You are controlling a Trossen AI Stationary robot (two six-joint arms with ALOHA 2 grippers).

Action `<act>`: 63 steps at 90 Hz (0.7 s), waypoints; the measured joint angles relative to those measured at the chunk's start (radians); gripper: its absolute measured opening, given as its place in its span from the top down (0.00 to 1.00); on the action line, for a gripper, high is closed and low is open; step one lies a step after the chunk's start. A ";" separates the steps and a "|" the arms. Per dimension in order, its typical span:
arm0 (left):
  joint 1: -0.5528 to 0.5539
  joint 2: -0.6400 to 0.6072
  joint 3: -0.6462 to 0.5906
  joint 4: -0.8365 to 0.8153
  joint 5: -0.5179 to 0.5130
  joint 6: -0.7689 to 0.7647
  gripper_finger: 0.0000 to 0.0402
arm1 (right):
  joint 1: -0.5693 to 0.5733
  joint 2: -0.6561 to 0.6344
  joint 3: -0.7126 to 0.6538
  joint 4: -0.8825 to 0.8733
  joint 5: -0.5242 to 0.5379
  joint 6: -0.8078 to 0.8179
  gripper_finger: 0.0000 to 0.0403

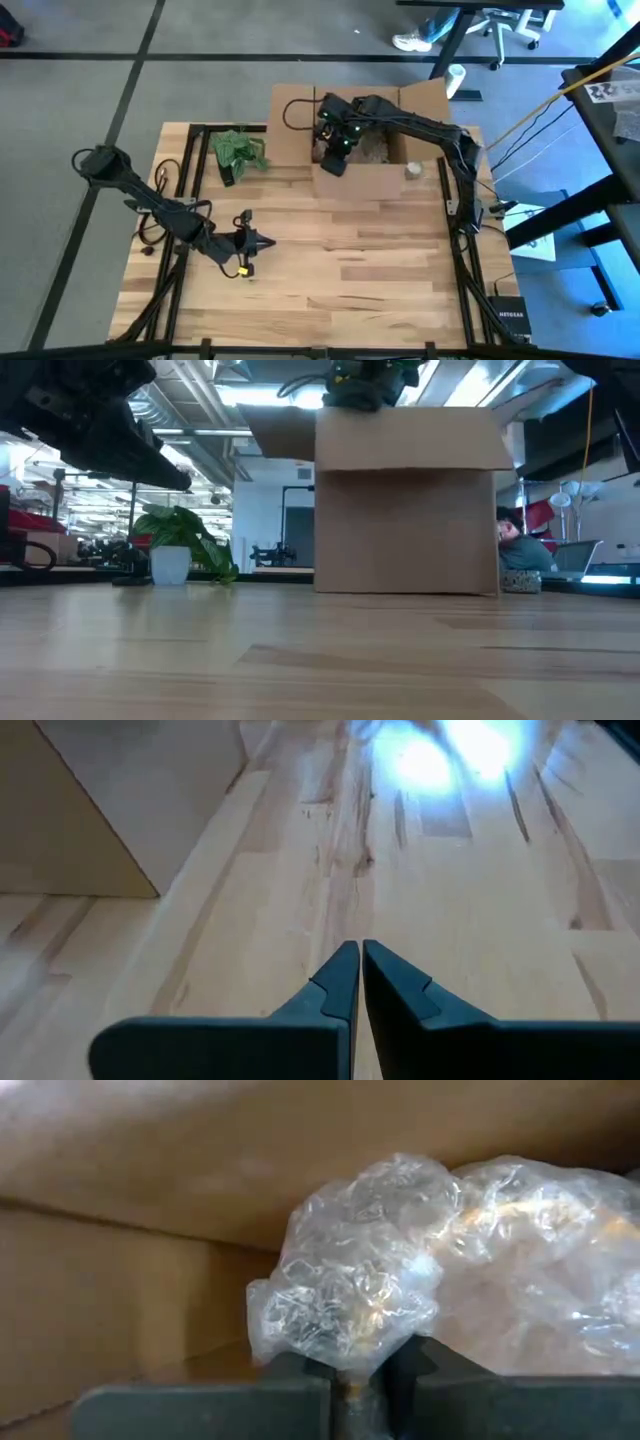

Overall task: Wrap mug
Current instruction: Put the wrapped yellow mug into the cardboard box, then return to Home Position

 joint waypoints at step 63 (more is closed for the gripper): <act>-0.002 0.005 0.000 -0.001 0.007 -0.004 1.00 | 0.000 -0.146 0.040 0.052 -0.071 0.101 0.73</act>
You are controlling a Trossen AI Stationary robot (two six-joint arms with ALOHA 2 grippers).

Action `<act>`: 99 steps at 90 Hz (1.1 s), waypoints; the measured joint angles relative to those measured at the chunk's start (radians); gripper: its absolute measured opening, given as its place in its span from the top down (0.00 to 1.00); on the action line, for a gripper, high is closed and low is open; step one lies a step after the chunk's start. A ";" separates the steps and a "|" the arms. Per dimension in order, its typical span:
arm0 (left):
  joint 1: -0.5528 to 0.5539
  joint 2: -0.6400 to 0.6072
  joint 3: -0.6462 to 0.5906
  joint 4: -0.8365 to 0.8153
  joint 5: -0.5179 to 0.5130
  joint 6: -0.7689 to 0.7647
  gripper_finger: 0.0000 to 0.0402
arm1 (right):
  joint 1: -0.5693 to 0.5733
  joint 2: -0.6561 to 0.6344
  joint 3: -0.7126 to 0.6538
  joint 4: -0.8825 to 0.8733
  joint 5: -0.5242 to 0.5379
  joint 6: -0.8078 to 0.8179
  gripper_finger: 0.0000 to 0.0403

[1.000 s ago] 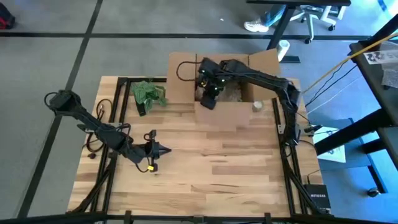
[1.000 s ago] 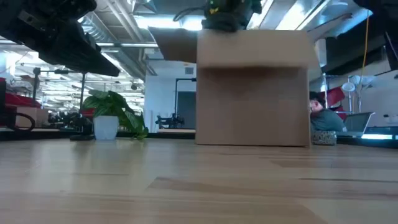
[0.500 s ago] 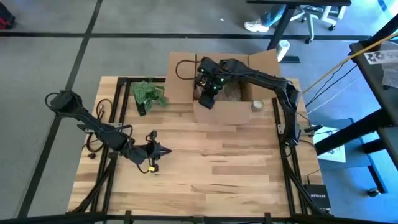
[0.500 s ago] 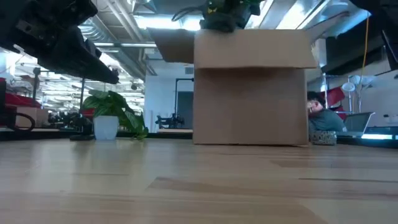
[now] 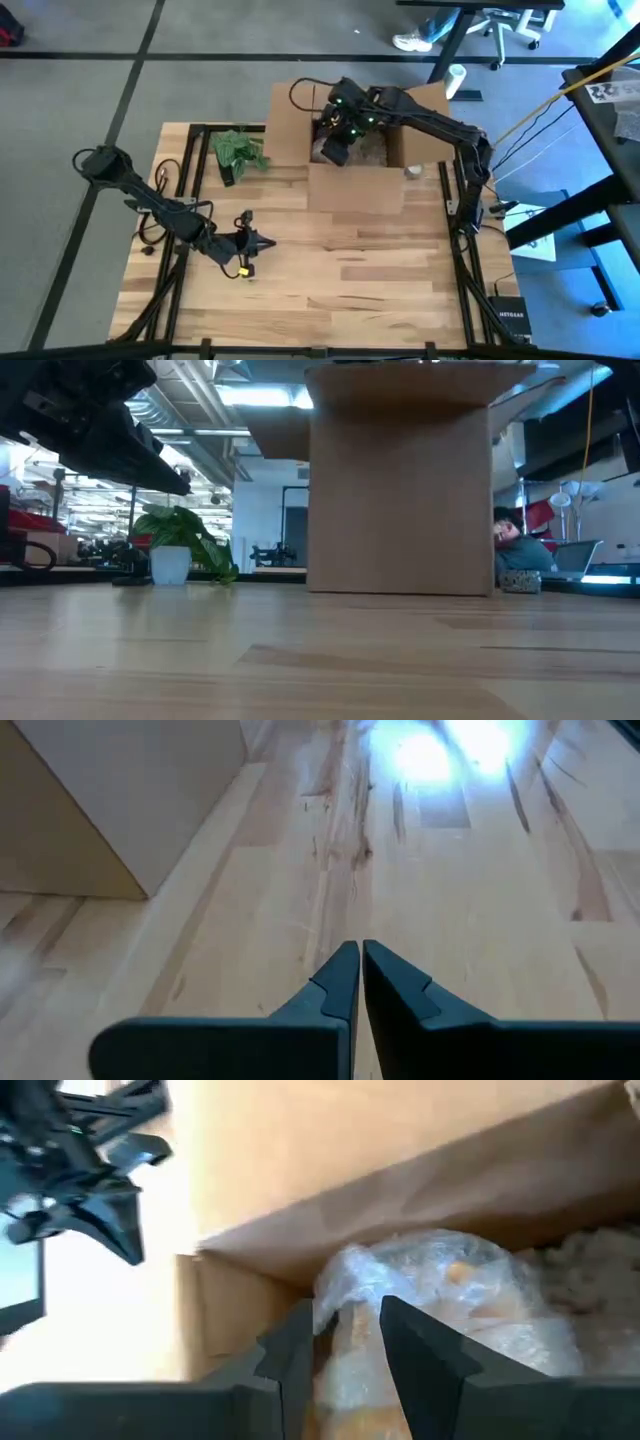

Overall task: Wrap mug
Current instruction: Return to Home Position

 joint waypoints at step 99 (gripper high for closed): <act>0.000 0.000 0.000 0.003 0.007 0.005 1.00 | 0.081 -0.079 -0.007 -0.172 0.011 -0.049 0.66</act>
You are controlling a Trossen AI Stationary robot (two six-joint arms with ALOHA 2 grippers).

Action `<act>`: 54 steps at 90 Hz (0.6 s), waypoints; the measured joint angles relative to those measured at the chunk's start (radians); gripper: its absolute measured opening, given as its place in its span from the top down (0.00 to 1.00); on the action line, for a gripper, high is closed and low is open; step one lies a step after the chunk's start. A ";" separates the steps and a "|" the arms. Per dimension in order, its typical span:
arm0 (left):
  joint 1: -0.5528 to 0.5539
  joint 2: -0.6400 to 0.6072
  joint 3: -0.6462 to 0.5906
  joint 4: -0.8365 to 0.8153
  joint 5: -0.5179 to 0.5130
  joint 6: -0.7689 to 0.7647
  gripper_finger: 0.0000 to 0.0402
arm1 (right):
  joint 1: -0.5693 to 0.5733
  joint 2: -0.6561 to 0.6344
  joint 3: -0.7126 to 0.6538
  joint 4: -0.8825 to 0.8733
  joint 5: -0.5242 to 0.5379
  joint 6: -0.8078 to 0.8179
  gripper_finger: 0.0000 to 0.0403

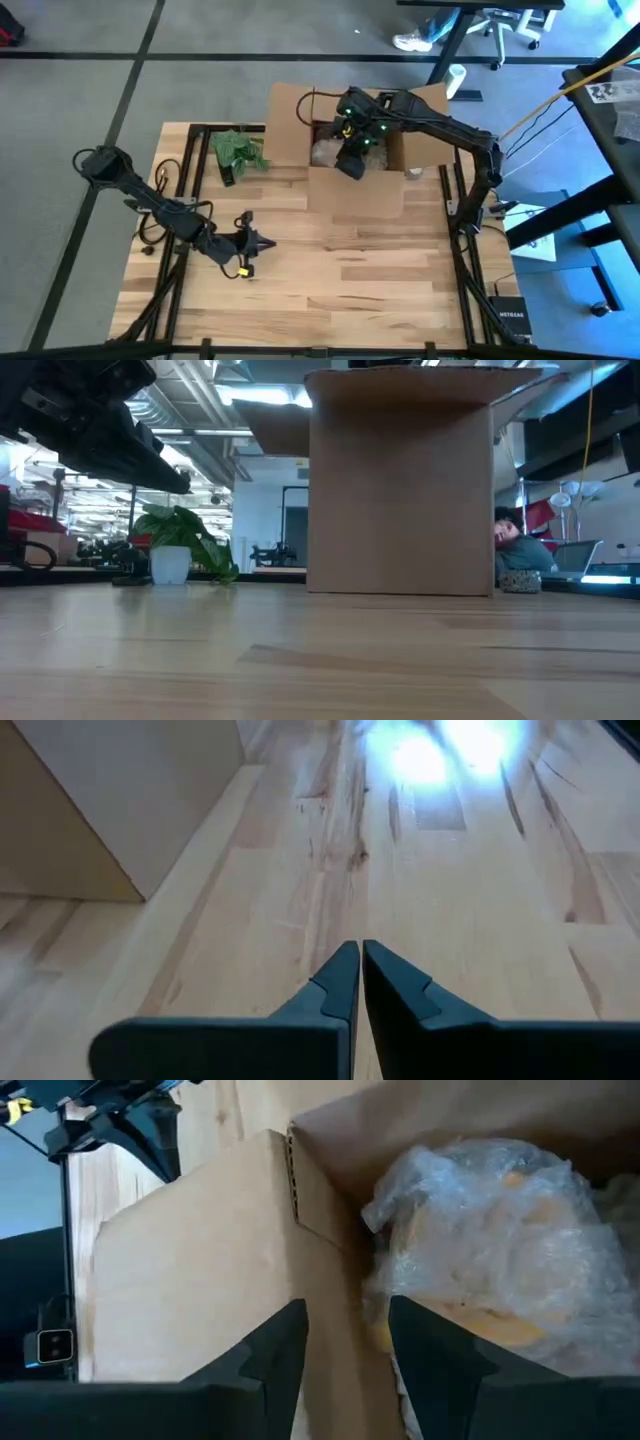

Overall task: Wrap mug
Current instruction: Return to Home Position

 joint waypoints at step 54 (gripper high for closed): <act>0.000 0.000 0.000 0.001 0.003 -0.010 1.00 | 0.032 -0.022 -0.033 0.004 -0.003 -0.004 0.66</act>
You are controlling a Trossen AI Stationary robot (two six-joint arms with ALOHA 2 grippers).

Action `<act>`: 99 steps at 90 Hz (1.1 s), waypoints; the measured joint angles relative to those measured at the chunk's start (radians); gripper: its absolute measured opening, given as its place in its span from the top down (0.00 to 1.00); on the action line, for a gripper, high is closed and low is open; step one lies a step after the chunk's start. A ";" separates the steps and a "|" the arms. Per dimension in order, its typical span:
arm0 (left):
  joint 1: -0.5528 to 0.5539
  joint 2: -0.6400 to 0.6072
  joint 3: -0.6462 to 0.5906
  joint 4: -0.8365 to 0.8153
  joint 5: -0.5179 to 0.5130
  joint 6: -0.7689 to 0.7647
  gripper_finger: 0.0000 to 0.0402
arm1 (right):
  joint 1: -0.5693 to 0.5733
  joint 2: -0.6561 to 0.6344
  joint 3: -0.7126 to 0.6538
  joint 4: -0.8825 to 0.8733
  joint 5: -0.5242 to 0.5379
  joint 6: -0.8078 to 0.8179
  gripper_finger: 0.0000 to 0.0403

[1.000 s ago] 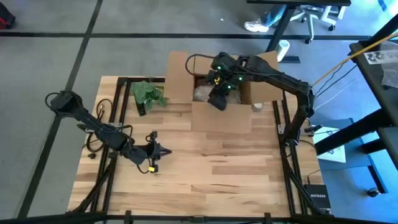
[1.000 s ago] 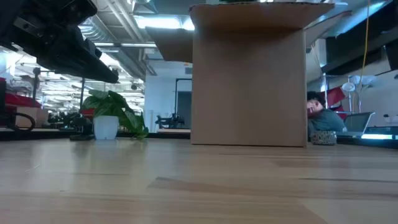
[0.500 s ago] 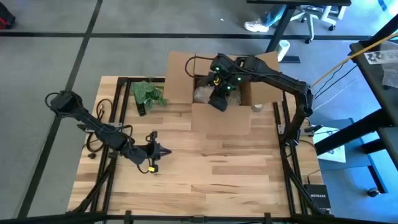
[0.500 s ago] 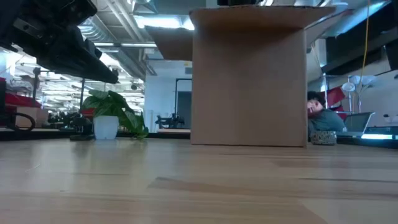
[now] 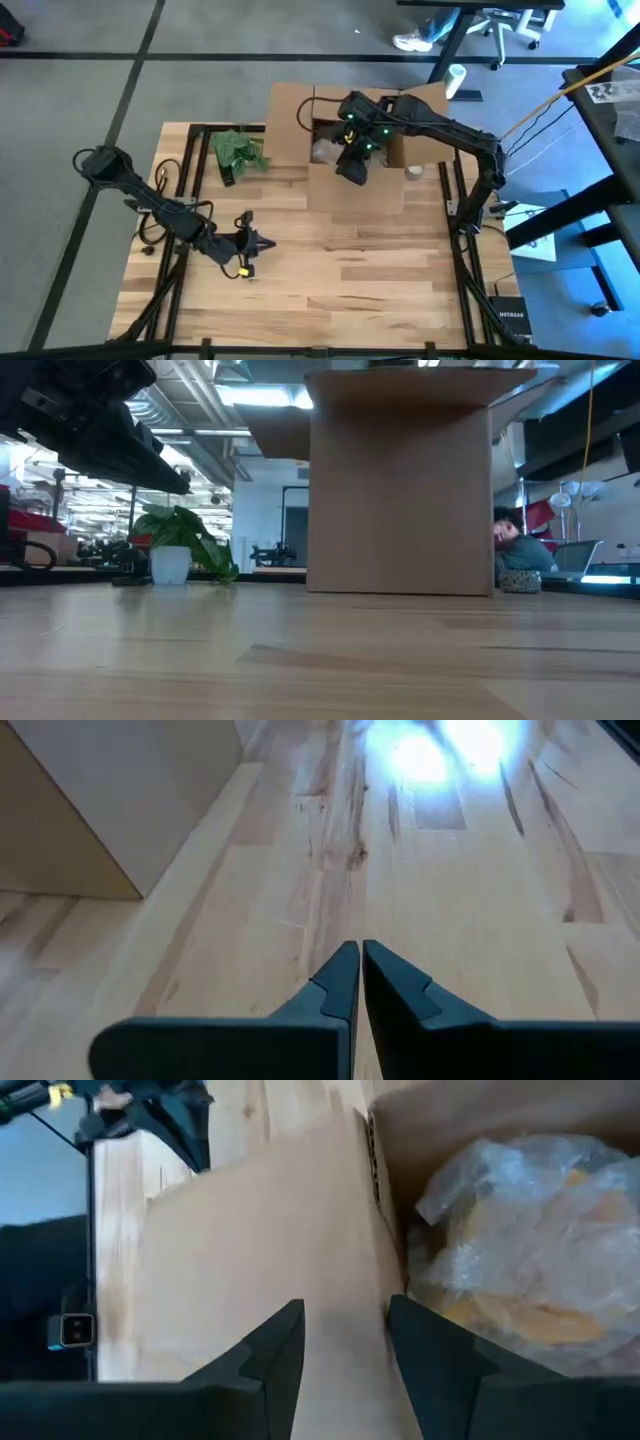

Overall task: Wrap mug
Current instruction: Return to Home Position

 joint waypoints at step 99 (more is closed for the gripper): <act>0.001 0.000 0.000 0.004 0.000 -0.011 1.00 | 0.165 0.002 -0.151 0.238 0.114 -0.046 0.98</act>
